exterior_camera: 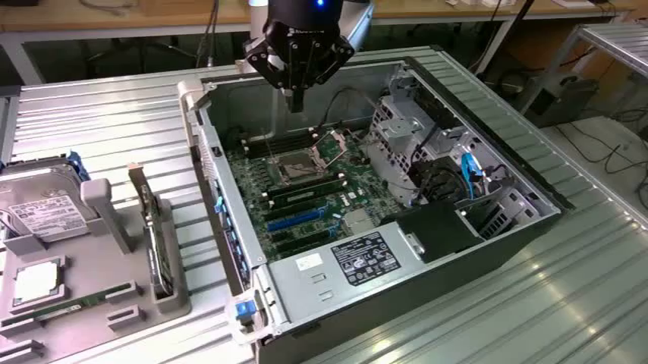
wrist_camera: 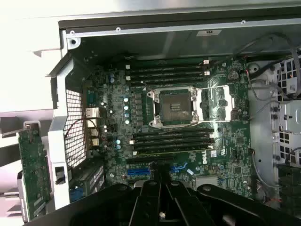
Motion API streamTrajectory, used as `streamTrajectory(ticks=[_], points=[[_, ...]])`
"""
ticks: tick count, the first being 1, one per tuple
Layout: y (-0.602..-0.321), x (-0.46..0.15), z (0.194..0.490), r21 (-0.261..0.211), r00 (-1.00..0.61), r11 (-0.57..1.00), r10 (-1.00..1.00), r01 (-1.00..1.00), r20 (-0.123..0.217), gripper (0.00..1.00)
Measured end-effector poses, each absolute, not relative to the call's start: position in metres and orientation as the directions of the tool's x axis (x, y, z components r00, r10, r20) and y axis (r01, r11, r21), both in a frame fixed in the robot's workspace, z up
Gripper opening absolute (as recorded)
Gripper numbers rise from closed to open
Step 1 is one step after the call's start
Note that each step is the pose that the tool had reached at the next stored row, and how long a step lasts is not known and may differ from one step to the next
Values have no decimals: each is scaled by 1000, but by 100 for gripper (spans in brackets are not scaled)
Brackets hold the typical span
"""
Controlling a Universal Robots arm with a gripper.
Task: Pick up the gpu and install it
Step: 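Reach for the gpu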
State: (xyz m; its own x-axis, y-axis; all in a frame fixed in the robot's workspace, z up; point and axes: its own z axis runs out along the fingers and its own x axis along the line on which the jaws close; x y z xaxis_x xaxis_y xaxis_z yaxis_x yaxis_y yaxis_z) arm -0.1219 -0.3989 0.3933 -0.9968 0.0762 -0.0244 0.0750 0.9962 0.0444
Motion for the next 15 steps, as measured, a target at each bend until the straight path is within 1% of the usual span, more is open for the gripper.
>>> streamTrajectory(ticks=[15], points=[[-399,-122,393,44,-997,996,76,75,-24,11]])
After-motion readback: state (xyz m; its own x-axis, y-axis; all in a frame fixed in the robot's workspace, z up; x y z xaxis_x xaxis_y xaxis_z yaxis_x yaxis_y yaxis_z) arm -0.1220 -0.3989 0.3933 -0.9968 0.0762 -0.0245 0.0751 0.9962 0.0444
